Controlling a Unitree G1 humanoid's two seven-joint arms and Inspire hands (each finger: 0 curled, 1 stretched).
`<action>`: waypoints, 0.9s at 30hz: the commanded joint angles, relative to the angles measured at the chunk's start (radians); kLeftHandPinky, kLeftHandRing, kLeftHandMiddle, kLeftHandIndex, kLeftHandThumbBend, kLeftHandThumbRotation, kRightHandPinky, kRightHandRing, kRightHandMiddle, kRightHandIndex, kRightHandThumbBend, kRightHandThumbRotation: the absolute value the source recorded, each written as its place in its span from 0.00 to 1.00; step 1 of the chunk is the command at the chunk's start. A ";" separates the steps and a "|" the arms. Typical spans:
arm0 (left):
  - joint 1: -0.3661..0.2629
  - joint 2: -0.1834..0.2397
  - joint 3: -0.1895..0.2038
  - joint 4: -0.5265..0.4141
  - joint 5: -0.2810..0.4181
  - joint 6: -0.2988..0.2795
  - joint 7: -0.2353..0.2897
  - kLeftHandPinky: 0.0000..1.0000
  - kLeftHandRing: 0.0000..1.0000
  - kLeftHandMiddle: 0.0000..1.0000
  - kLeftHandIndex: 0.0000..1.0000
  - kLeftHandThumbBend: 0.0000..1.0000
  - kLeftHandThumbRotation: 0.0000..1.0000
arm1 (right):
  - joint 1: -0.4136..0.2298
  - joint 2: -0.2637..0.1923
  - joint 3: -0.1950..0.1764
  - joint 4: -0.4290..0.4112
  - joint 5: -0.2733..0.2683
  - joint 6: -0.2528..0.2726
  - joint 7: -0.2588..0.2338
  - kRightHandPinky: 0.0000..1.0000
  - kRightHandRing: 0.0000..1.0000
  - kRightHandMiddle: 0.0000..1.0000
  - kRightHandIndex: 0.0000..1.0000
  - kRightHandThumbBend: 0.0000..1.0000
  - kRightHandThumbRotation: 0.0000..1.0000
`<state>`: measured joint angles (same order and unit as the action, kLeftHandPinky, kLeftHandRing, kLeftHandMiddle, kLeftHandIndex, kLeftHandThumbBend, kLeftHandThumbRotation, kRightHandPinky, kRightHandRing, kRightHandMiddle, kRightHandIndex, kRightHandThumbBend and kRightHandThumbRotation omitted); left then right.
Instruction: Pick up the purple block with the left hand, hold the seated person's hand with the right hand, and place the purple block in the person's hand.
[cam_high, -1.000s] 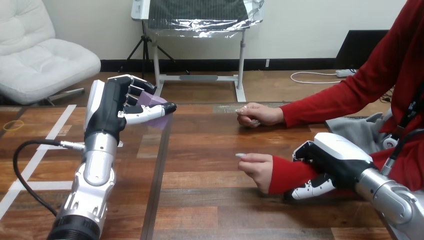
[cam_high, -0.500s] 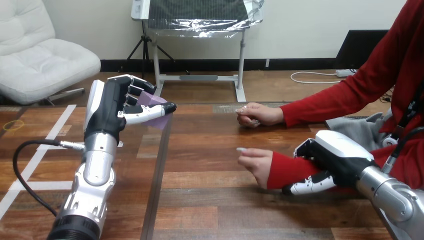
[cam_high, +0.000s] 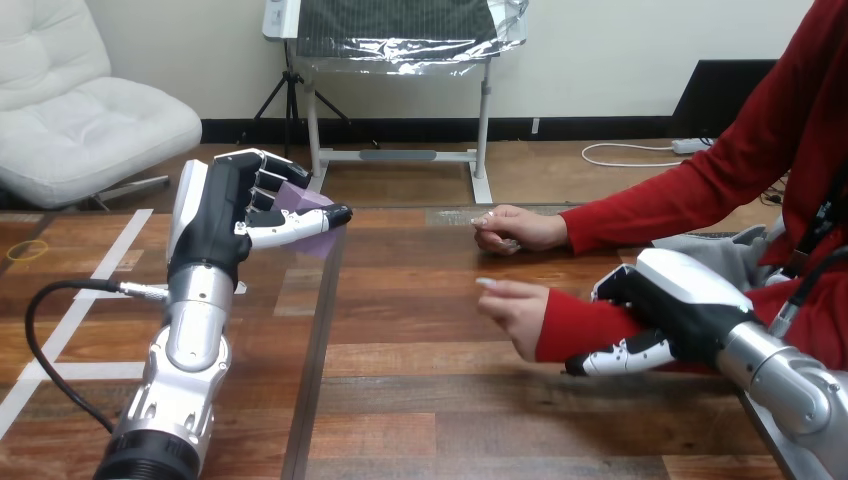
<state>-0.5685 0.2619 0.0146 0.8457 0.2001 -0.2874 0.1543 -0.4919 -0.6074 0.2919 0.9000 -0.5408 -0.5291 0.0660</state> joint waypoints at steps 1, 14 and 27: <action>-0.057 0.015 0.011 -0.020 -0.011 -0.015 0.001 0.33 0.39 0.44 0.46 0.65 0.00 | -0.105 -0.039 -0.053 -0.054 0.042 -0.025 -0.004 0.24 0.28 0.34 0.35 0.68 0.42; -0.083 -0.001 0.022 0.018 -0.038 -0.024 -0.015 0.34 0.40 0.44 0.46 0.64 0.00 | -0.128 -0.043 -0.062 -0.073 0.061 -0.038 0.011 0.24 0.29 0.34 0.35 0.69 0.40; -0.133 -0.017 0.013 0.107 -0.057 -0.047 -0.023 0.35 0.39 0.44 0.46 0.64 0.00 | -0.137 -0.038 -0.072 -0.140 0.073 0.010 0.062 0.26 0.31 0.36 0.37 0.69 0.43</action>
<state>-0.5906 0.2581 0.0195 0.9212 0.1537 -0.2926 0.1294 -0.5177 -0.6294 0.2663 0.8427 -0.5047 -0.5235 0.1221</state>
